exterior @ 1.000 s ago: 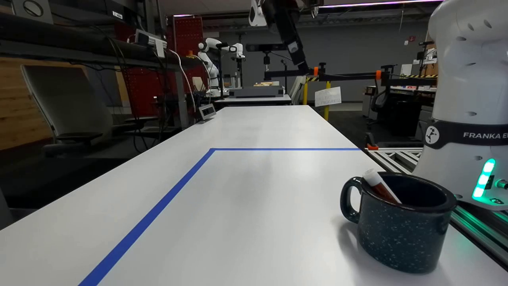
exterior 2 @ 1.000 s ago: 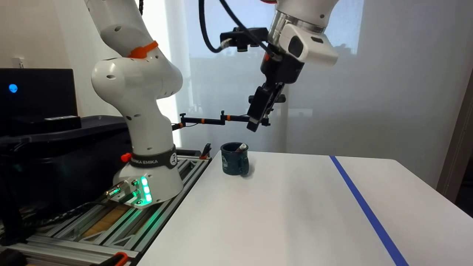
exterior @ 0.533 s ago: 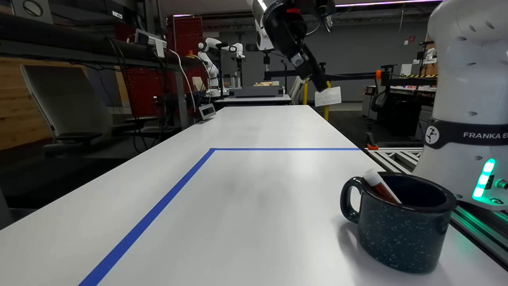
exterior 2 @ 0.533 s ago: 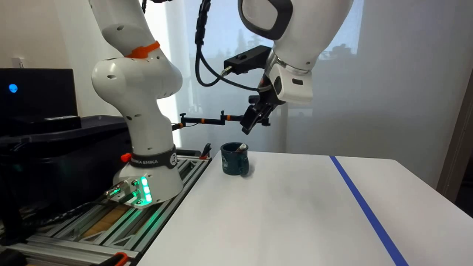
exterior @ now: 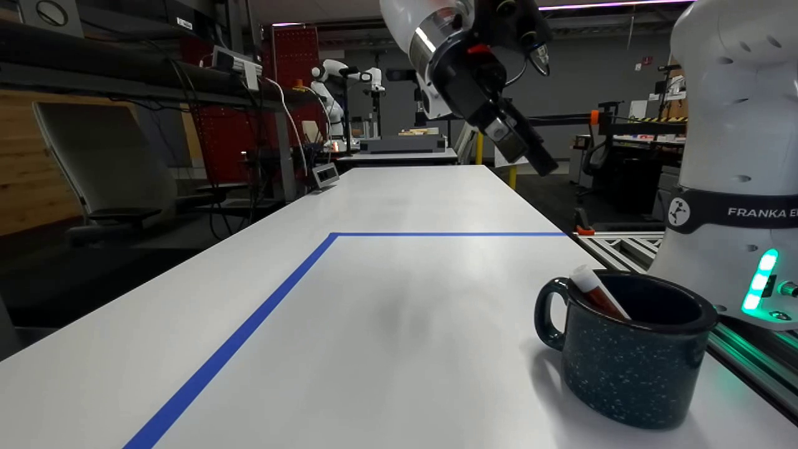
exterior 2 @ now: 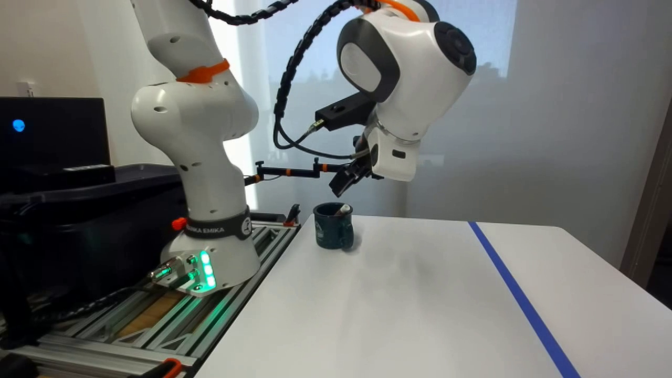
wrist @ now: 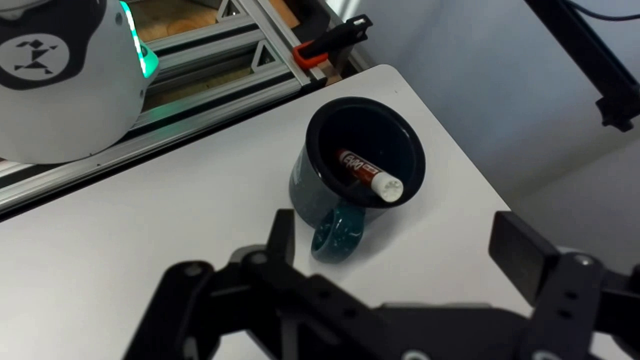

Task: Take the marker out of the mug and place it on the table

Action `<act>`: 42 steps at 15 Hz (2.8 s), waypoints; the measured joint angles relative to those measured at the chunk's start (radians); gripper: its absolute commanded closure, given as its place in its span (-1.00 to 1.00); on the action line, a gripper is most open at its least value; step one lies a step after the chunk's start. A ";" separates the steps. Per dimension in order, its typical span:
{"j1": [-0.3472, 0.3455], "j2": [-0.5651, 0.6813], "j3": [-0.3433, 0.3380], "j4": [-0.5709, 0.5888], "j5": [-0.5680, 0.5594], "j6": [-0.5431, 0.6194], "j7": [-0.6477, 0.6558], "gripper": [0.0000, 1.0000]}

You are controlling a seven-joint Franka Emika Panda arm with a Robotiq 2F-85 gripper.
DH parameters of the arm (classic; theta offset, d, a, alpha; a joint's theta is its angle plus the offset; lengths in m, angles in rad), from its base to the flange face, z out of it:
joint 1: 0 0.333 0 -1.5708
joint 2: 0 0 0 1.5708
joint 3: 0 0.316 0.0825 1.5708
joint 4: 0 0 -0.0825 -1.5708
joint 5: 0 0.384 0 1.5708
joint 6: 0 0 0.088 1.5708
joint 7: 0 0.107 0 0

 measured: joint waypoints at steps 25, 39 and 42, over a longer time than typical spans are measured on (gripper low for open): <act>0.114 0.187 0.122 -0.041 0.123 0.188 0.012 -0.73; 0.126 0.187 0.130 -0.037 0.123 0.196 0.012 0.05; 0.126 0.188 0.130 -0.037 0.123 0.196 0.012 0.47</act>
